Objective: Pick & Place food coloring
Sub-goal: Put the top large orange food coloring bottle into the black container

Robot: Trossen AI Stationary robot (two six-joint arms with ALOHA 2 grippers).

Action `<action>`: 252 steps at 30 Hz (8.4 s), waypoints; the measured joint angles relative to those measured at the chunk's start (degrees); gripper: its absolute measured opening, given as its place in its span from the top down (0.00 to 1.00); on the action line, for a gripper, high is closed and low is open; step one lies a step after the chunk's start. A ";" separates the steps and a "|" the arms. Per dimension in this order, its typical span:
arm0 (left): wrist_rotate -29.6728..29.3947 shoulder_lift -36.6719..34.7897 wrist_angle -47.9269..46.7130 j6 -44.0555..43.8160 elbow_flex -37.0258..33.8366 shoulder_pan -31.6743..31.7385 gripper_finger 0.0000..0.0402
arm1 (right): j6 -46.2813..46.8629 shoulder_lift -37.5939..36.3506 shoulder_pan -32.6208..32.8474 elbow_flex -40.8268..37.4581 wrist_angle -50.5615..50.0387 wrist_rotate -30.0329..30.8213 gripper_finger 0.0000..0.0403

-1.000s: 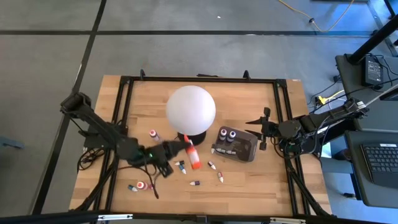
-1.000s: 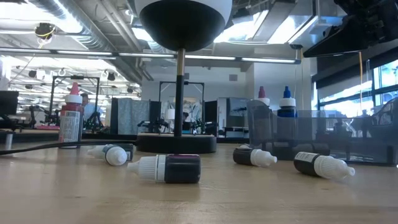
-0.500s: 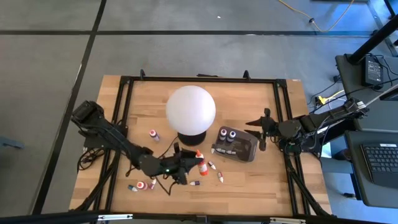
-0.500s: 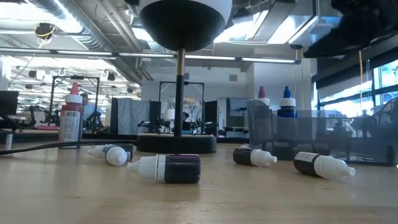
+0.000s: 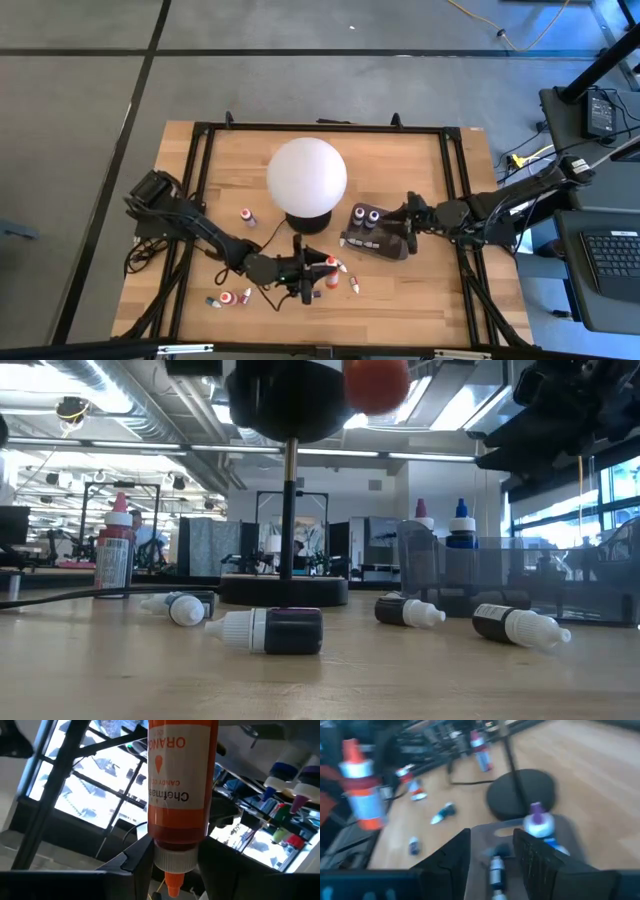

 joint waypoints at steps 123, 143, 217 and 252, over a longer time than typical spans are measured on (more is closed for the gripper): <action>5.55 13.50 1.04 6.62 0.00 5.16 0.65 | -42.05 29.24 -0.27 17.07 6.23 -4.36 0.62; 5.34 13.50 1.13 4.39 0.00 5.23 0.54 | -42.05 29.24 -0.26 17.05 6.21 -4.36 0.62; 4.32 13.48 29.34 -1.97 -0.04 2.39 0.51 | -42.05 29.22 -0.26 17.05 5.77 -4.53 0.62; -36.53 -16.29 28.15 -88.04 -0.24 -19.61 0.51 | -41.83 37.95 -0.17 17.05 25.57 -23.07 0.62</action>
